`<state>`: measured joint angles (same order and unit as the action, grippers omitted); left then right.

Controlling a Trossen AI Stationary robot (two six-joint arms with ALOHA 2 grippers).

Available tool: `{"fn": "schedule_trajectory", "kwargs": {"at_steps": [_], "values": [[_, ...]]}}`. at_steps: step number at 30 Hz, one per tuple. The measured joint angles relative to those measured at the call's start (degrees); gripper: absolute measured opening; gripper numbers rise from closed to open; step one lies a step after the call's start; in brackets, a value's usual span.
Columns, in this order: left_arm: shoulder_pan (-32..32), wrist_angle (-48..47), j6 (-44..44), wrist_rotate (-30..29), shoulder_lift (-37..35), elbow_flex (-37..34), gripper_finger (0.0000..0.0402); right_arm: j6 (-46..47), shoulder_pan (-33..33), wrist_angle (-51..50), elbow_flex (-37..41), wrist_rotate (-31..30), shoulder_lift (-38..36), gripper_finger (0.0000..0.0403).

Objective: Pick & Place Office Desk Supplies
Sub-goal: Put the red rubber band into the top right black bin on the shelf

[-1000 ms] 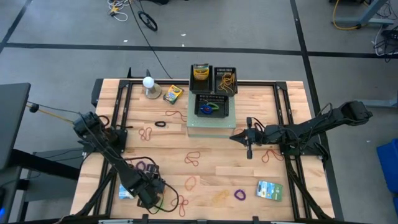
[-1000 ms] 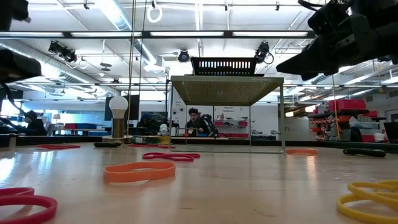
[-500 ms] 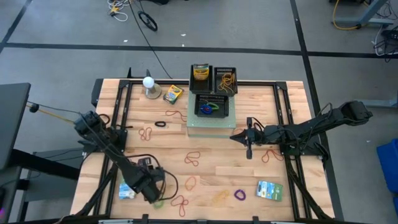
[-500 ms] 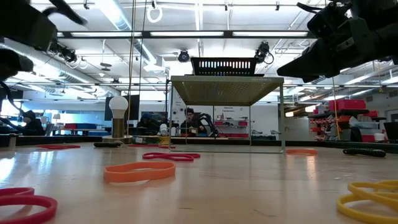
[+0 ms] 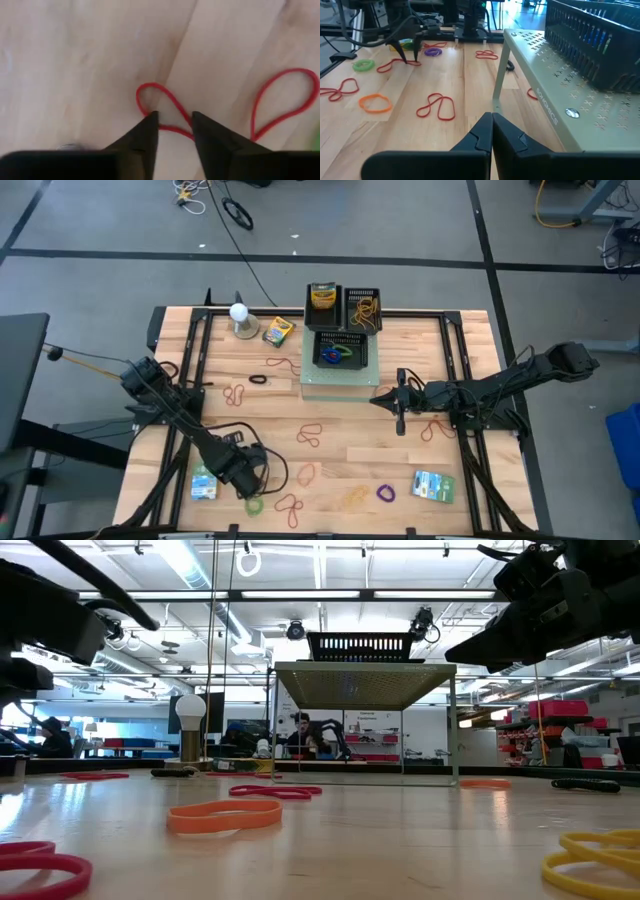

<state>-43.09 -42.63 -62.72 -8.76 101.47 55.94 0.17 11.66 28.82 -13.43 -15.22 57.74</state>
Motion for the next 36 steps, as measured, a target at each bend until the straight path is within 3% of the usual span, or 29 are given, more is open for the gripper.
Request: {"fn": "schedule_trajectory", "kwargs": {"at_steps": [7, 11, 18, 24, 28, 31, 36], "values": [[0.00, 2.22, 4.22, 1.29, 0.00, -0.02, 0.0012, 0.04, 0.00, 0.00, 0.00, 0.00, 0.00, 0.0009], [0.02, -0.20, 6.11, -0.49, -0.31, 0.60, 0.0006, 0.03, 0.00, 0.00, 0.00, -0.02, 0.00, 0.0009], [0.00, -3.27, 9.64, -9.14, -5.29, 2.75, 0.0005, 0.03, 0.00, 0.00, 0.00, -0.03, 0.00, 0.0009], [0.07, -0.33, 13.46, -21.39, -9.81, 2.82, 0.0005, 0.02, 0.00, 0.02, 0.00, -0.02, 0.00, 0.0009], [1.11, 7.75, 20.31, -30.58, -10.14, 2.76, 0.0005, 1.08, 0.00, 0.04, 0.00, -0.02, 0.00, 0.0009], [2.45, 19.18, 28.92, -35.61, -9.51, 1.43, 0.0005, 2.06, 0.45, 0.03, 0.00, -0.13, 0.00, 0.0009], [6.47, 41.31, 43.10, -35.61, -7.98, -3.09, 0.0006, 2.58, 3.20, 1.85, 0.03, -0.13, 1.65, 0.0029]]}}
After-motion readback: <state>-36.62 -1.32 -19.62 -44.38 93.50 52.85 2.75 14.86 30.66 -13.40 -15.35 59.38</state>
